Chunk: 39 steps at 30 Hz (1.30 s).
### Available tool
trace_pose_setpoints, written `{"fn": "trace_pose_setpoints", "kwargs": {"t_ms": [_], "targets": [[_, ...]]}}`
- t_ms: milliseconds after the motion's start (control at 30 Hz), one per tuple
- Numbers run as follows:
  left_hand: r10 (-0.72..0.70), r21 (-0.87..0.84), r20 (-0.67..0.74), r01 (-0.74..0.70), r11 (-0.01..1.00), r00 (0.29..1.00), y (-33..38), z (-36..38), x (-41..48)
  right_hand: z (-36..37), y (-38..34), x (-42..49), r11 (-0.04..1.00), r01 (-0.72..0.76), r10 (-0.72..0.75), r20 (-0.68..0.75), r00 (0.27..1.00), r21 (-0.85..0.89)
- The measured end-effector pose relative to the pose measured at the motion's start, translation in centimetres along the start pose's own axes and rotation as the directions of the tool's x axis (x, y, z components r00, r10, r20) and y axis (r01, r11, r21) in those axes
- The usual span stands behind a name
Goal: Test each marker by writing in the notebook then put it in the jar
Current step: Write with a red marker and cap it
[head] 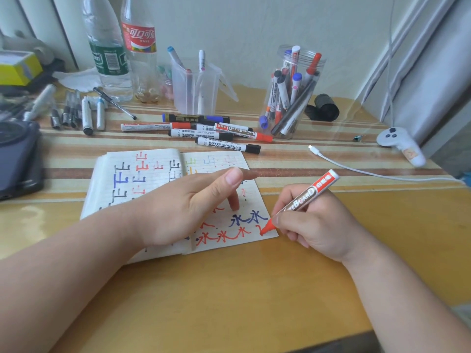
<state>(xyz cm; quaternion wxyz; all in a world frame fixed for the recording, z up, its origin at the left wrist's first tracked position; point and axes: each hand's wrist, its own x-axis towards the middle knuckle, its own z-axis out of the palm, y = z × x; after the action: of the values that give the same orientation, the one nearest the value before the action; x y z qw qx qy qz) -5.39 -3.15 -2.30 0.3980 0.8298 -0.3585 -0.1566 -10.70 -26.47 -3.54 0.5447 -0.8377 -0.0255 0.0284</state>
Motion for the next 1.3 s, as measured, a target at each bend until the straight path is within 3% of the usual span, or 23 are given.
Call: {"fn": "trace_pose_setpoints", "kwargs": {"t_ms": [400, 600, 800, 933, 1300], "targets": [[0.007, 0.020, -0.001, -0.007, 1.000, 1.000, 0.25, -0.05, -0.03, 0.05, 0.04, -0.14, 0.999, 0.037, -0.037, -0.019, 0.999, 0.004], [-0.002, 0.013, -0.001, 0.002, 1.000, 1.000, 0.32, -0.11, -0.09, 0.04, -0.22, -0.51, 0.998, 0.057, -0.057, 0.073, 0.996, -0.005], [-0.001, 0.015, 0.004, 0.001, 1.000, 1.000, 0.35, -0.08, -0.01, -0.14, 0.39, 0.21, 0.993, -0.013, 0.023, -0.083, 0.996, 0.114], [-0.016, 0.006, -0.002, 0.016, 1.000, 1.000, 0.31, -0.19, -0.13, -0.04, 0.27, 0.14, 1.000, -0.017, 0.016, -0.084, 0.996, -0.004], [-0.008, 0.009, 0.000, 0.008, 1.000, 1.000, 0.24, -0.10, -0.11, -0.18, 0.08, 0.23, 0.997, -0.042, 0.039, -0.052, 0.998, -0.066]]}}
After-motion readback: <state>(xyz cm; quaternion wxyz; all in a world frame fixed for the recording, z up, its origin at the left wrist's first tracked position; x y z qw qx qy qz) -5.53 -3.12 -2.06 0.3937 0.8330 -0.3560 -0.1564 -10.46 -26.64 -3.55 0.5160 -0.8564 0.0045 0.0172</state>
